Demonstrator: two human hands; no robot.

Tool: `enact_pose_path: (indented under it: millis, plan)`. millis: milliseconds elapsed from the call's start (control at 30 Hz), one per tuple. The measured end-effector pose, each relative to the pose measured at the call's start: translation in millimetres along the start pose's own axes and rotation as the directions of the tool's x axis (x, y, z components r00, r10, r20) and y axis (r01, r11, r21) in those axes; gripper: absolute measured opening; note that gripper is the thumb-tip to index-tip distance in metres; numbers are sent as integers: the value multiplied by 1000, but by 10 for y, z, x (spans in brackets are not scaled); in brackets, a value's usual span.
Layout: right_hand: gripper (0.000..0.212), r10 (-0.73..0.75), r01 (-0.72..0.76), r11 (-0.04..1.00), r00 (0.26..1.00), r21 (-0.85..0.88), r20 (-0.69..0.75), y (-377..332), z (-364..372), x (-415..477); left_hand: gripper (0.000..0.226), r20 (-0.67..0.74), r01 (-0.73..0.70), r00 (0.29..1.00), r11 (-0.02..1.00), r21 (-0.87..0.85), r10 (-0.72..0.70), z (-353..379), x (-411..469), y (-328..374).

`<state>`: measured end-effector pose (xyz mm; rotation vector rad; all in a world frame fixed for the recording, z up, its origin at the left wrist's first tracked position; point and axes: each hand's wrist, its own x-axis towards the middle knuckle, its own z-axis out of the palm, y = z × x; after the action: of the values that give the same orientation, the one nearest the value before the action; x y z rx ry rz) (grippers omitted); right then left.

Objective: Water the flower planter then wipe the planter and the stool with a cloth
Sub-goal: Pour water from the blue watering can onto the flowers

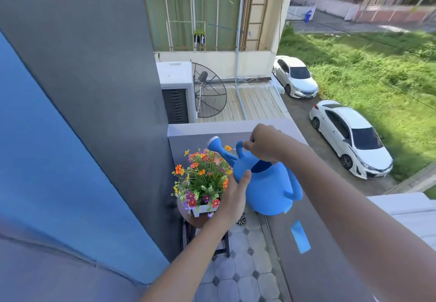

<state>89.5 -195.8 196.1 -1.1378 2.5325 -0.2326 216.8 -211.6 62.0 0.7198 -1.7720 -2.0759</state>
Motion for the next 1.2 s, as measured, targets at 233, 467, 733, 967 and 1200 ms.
enact_pose_path:
  millis: [233,467,733,967,1200]
  plan:
    - [44,32,-30,998,999,-55,37,-84,-53,31,35,64,16,998,999,35,-18,-15,-95,108]
    - [42,33,-28,996,998,-85,53,-127,-103,75,33,127,16,992,1000,15,-18,4,-139,181]
    - [42,25,-21,998,997,-52,76,-131,-136,104,27,156,-9,988,1000,18,6,-8,-170,240]
    - [38,48,-46,999,994,-20,96,-73,-140,121,23,163,-2,987,998,62,-8,-18,-137,245]
    - [38,88,-83,995,992,-55,90,40,-269,85,73,78,14,997,995,99,-22,108,74,83]
